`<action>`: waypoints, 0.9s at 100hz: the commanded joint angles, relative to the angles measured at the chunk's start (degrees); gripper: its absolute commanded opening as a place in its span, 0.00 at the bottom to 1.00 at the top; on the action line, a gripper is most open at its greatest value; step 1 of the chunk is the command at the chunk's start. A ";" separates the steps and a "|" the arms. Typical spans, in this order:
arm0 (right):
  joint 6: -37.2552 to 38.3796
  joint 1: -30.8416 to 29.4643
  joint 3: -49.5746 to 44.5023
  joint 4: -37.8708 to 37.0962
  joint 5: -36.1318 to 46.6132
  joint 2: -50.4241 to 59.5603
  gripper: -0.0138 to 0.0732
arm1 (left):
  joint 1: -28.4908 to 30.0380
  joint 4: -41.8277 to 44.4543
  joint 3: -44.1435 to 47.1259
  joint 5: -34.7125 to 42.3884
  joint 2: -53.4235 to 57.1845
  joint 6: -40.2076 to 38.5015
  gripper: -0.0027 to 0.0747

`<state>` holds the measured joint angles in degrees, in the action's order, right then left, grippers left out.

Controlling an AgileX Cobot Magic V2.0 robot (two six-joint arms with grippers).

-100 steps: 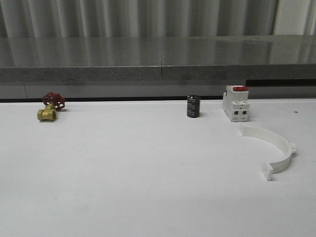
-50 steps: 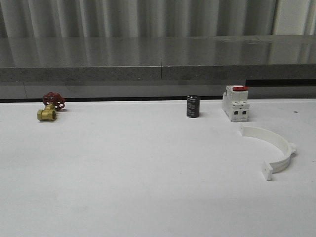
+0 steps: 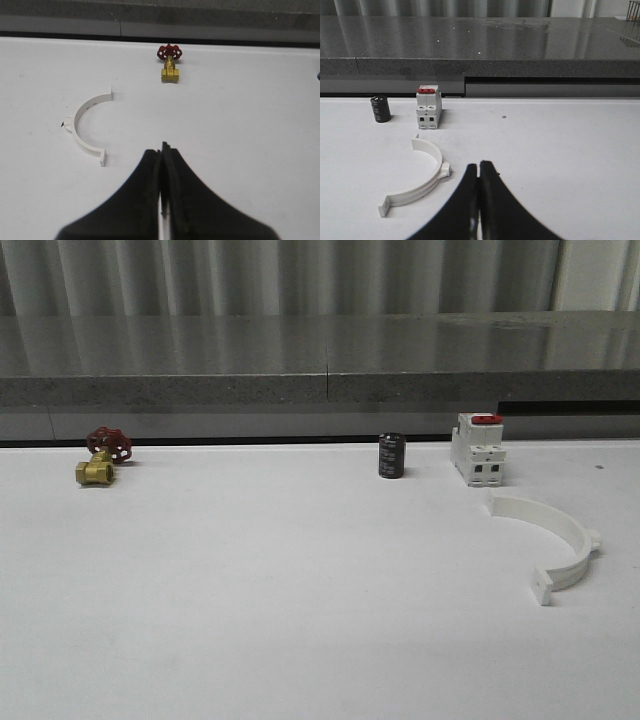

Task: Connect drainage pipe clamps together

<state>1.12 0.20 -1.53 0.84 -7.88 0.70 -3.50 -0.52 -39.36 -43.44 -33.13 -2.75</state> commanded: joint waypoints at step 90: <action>-0.30 -0.29 0.94 -0.12 5.11 0.98 0.08 | 4.85 -0.40 -4.62 8.16 -19.24 -0.50 0.84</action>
<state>1.12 0.20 -1.53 0.84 -7.88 0.70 -0.42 -1.36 -40.86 -40.08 -46.95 -2.75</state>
